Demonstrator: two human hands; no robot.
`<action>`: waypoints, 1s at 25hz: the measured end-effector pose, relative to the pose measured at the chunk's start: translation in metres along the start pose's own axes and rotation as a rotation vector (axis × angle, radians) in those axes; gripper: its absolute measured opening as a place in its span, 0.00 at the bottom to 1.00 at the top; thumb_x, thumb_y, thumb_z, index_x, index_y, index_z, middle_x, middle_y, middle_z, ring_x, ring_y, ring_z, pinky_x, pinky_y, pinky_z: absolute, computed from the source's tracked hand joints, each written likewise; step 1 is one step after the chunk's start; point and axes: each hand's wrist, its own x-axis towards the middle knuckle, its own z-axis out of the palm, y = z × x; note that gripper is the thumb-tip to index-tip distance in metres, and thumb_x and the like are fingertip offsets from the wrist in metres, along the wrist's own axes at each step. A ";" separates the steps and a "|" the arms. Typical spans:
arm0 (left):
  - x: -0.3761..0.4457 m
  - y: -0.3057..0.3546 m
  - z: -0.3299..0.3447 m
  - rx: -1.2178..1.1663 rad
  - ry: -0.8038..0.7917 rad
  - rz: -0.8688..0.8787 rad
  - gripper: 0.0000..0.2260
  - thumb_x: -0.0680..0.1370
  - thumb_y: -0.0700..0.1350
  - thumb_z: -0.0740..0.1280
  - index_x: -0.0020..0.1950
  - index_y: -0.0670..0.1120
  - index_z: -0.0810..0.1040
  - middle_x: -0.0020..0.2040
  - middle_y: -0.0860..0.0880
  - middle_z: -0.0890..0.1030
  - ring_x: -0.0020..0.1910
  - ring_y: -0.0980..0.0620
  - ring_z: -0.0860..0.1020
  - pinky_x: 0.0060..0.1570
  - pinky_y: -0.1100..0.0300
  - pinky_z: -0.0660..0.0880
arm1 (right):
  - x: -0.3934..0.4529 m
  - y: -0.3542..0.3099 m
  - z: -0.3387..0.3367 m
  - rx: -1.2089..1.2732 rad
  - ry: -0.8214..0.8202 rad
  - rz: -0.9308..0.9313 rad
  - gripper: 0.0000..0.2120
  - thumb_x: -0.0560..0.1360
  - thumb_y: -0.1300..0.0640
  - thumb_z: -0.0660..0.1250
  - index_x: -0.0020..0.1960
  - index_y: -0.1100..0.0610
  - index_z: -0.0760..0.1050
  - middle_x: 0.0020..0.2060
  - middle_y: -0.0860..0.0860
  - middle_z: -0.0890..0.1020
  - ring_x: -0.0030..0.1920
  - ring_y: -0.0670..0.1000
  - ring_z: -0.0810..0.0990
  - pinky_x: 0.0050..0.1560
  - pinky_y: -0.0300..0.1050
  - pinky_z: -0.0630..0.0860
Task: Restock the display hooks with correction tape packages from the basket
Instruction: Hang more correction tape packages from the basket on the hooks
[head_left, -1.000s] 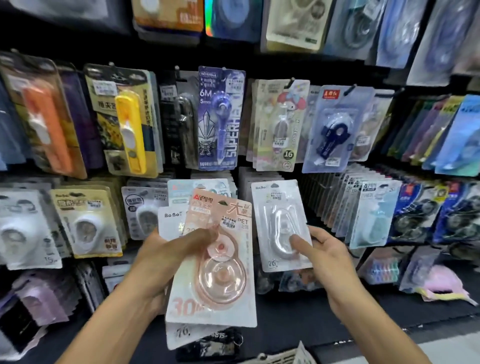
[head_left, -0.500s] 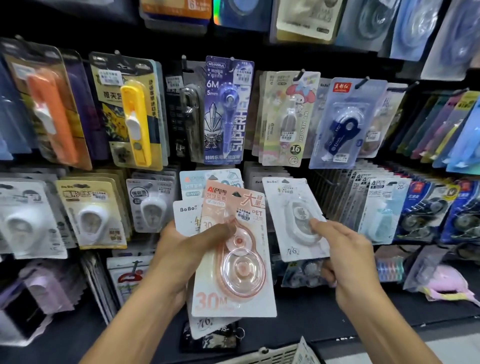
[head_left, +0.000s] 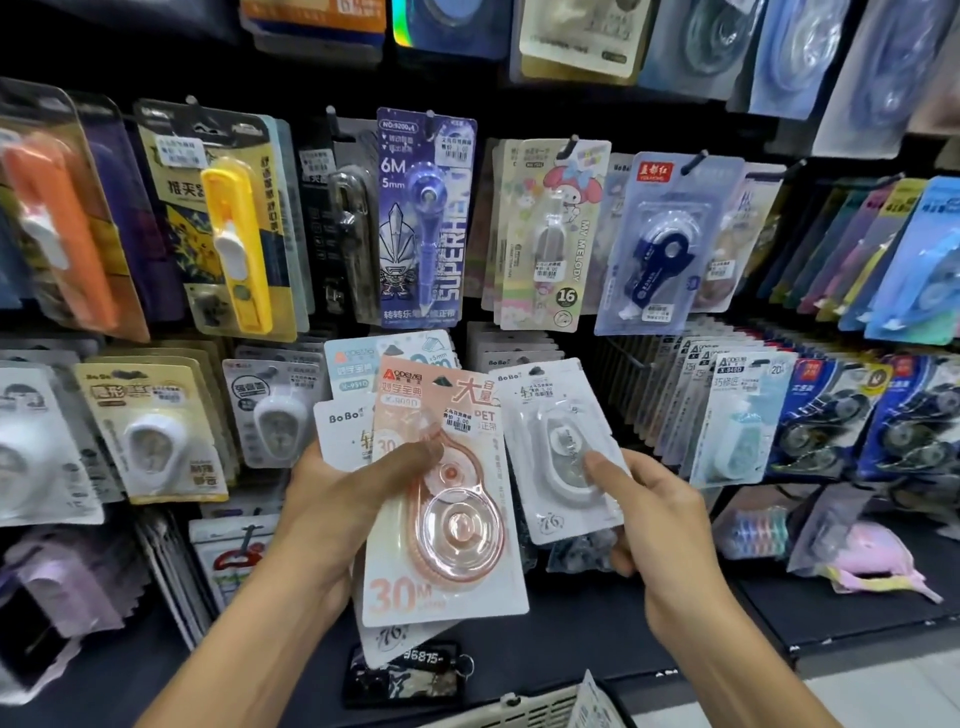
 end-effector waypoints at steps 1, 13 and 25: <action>0.000 -0.001 0.001 -0.004 0.007 0.008 0.29 0.57 0.40 0.82 0.58 0.46 0.83 0.51 0.43 0.88 0.48 0.40 0.87 0.52 0.43 0.81 | 0.001 0.000 0.002 0.020 -0.014 0.031 0.07 0.75 0.48 0.73 0.52 0.48 0.84 0.38 0.50 0.84 0.23 0.46 0.71 0.22 0.40 0.67; 0.007 -0.017 0.018 -0.085 -0.087 -0.152 0.23 0.61 0.46 0.81 0.56 0.46 0.86 0.54 0.41 0.87 0.50 0.40 0.87 0.46 0.43 0.84 | -0.029 0.003 0.024 0.226 -0.352 0.136 0.22 0.64 0.50 0.81 0.54 0.57 0.83 0.50 0.56 0.87 0.47 0.54 0.87 0.45 0.47 0.82; 0.010 -0.020 0.017 -0.050 -0.077 -0.125 0.30 0.57 0.41 0.81 0.60 0.43 0.82 0.51 0.41 0.87 0.46 0.39 0.87 0.42 0.47 0.84 | 0.028 -0.006 -0.065 0.011 0.330 0.060 0.06 0.73 0.55 0.76 0.48 0.54 0.83 0.32 0.48 0.85 0.21 0.44 0.74 0.18 0.35 0.61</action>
